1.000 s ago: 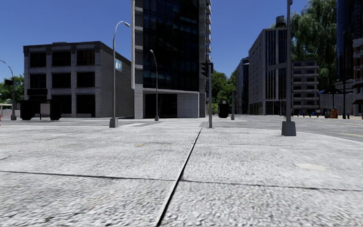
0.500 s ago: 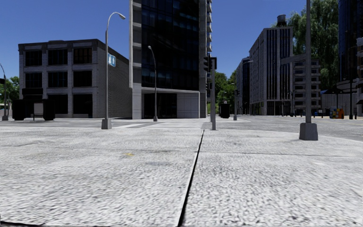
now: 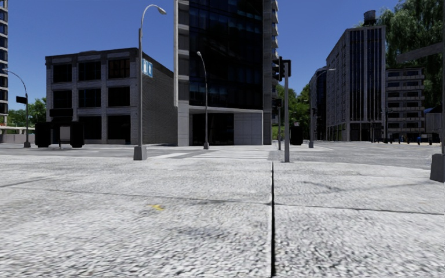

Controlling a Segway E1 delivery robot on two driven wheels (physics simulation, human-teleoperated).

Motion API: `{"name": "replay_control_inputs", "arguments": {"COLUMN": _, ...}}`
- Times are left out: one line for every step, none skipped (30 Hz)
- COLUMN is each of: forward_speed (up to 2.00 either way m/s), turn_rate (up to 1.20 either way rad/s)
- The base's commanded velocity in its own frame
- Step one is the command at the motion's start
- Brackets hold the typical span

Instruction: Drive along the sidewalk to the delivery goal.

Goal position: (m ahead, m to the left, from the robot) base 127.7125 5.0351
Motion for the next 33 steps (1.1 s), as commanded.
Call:
{"name": "replay_control_inputs", "arguments": {"forward_speed": 2.00, "turn_rate": 0.00}}
{"name": "replay_control_inputs", "arguments": {"forward_speed": 2.00, "turn_rate": 0.00}}
{"name": "replay_control_inputs", "arguments": {"forward_speed": 2.00, "turn_rate": 0.00}}
{"name": "replay_control_inputs", "arguments": {"forward_speed": 2.00, "turn_rate": 0.00}}
{"name": "replay_control_inputs", "arguments": {"forward_speed": 2.00, "turn_rate": 0.00}}
{"name": "replay_control_inputs", "arguments": {"forward_speed": 2.00, "turn_rate": 0.00}}
{"name": "replay_control_inputs", "arguments": {"forward_speed": 2.00, "turn_rate": 0.00}}
{"name": "replay_control_inputs", "arguments": {"forward_speed": 2.00, "turn_rate": 0.00}}
{"name": "replay_control_inputs", "arguments": {"forward_speed": 2.00, "turn_rate": 0.00}}
{"name": "replay_control_inputs", "arguments": {"forward_speed": 2.00, "turn_rate": 0.00}}
{"name": "replay_control_inputs", "arguments": {"forward_speed": 2.00, "turn_rate": 0.00}}
{"name": "replay_control_inputs", "arguments": {"forward_speed": 2.00, "turn_rate": 0.00}}
{"name": "replay_control_inputs", "arguments": {"forward_speed": 2.00, "turn_rate": 0.00}}
{"name": "replay_control_inputs", "arguments": {"forward_speed": 2.00, "turn_rate": 0.00}}
{"name": "replay_control_inputs", "arguments": {"forward_speed": 2.00, "turn_rate": 0.00}}
{"name": "replay_control_inputs", "arguments": {"forward_speed": 2.00, "turn_rate": 0.00}}
{"name": "replay_control_inputs", "arguments": {"forward_speed": 2.00, "turn_rate": 0.00}}
{"name": "replay_control_inputs", "arguments": {"forward_speed": 2.00, "turn_rate": 0.00}}
{"name": "replay_control_inputs", "arguments": {"forward_speed": 2.00, "turn_rate": 0.00}}
{"name": "replay_control_inputs", "arguments": {"forward_speed": 2.00, "turn_rate": 0.00}}
{"name": "replay_control_inputs", "arguments": {"forward_speed": 2.00, "turn_rate": 0.00}}
{"name": "replay_control_inputs", "arguments": {"forward_speed": 2.00, "turn_rate": 0.00}}
{"name": "replay_control_inputs", "arguments": {"forward_speed": 2.00, "turn_rate": 0.00}}
{"name": "replay_control_inputs", "arguments": {"forward_speed": 2.00, "turn_rate": 0.00}}
{"name": "replay_control_inputs", "arguments": {"forward_speed": 2.00, "turn_rate": 0.00}}
{"name": "replay_control_inputs", "arguments": {"forward_speed": 2.00, "turn_rate": 0.00}}
{"name": "replay_control_inputs", "arguments": {"forward_speed": 2.00, "turn_rate": 0.00}}
{"name": "replay_control_inputs", "arguments": {"forward_speed": 2.00, "turn_rate": 0.00}}
{"name": "replay_control_inputs", "arguments": {"forward_speed": 2.00, "turn_rate": 0.00}}
{"name": "replay_control_inputs", "arguments": {"forward_speed": 2.00, "turn_rate": 0.00}}
{"name": "replay_control_inputs", "arguments": {"forward_speed": 2.00, "turn_rate": 0.00}}
{"name": "replay_control_inputs", "arguments": {"forward_speed": 2.00, "turn_rate": 0.00}}
{"name": "replay_control_inputs", "arguments": {"forward_speed": 2.00, "turn_rate": 0.00}}
